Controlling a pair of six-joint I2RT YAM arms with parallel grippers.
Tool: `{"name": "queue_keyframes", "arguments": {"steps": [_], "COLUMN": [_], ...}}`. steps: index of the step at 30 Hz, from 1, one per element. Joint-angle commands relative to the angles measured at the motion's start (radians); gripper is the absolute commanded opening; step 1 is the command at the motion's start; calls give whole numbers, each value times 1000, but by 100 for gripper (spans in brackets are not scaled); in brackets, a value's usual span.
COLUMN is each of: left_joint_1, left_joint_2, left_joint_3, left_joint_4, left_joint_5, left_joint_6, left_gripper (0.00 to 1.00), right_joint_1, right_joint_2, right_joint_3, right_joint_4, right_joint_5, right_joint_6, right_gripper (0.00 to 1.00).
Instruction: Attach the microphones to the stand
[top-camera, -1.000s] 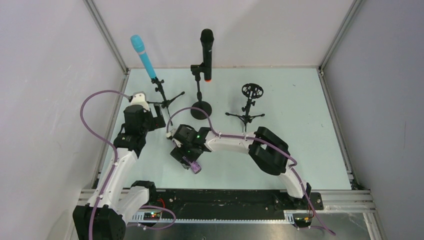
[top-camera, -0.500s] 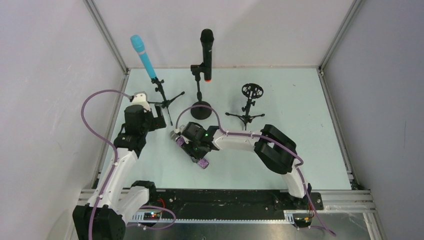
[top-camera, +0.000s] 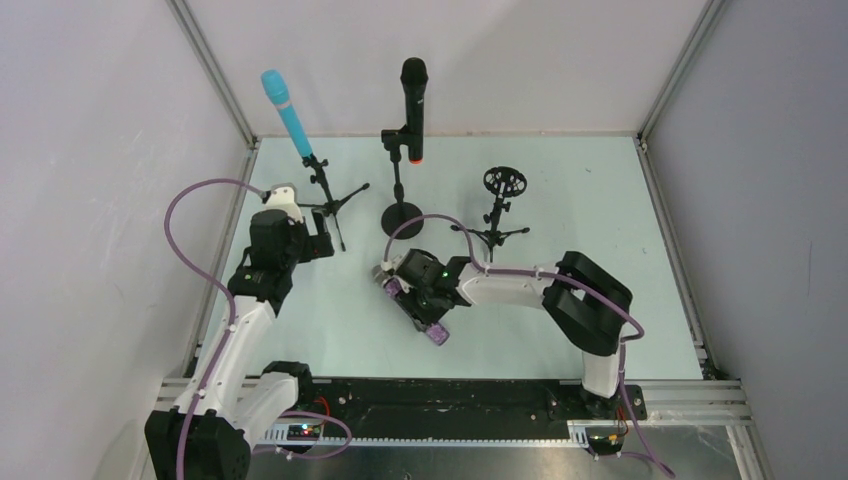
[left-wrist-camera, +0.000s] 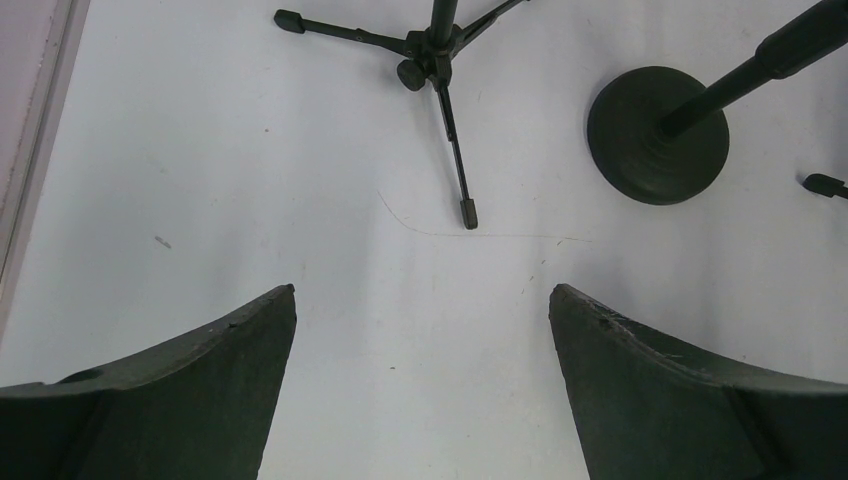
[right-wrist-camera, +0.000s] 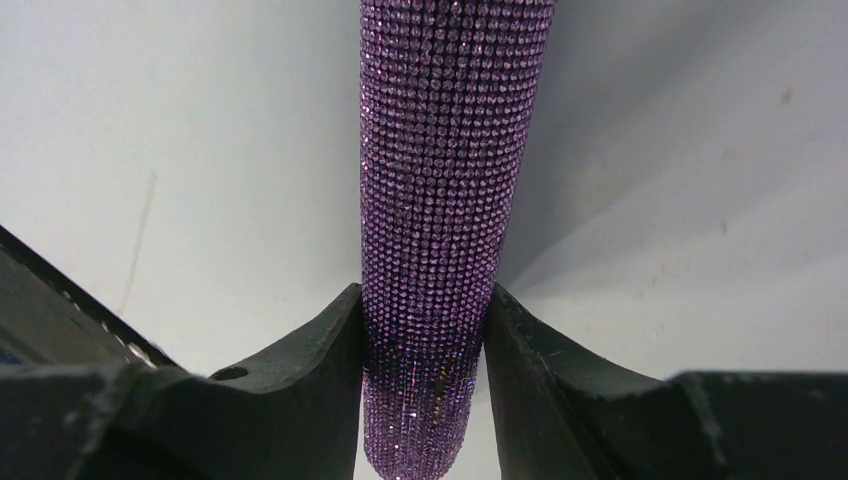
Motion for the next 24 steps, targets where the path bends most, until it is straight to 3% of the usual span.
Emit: {"name": "queue_keyframes", "arguments": {"steps": [1,4,6,10,14,24], "left_joint_1": [-6,-7,-8,-10,-14,-16], "left_joint_2": [-6,-5,-5,-6,-6,-6], "left_joint_3": [26,25,25,26,24,24], "left_joint_4": [16,16,16,16,17,15], "left_joint_5": [17,18,20,35,45,51], "left_joint_6": [28,30,30,33,39,43], "left_gripper": [100,100,100,100,100,100], "right_joint_1": [-2,-5,-7,-15,-30,-74], "right_joint_2": [-71,-131,-160,-212,-250,-222], "right_joint_3": [-100,-148,-162,-165,-149,-52], "right_joint_4": [-92,-74,-54,-6,24,3], "right_joint_5": [23,11,2,-21,-27,-37], "right_joint_6": [-1,-14,-23,-35,-39,-57], "right_gripper": [32,43,68,85,90,92]}}
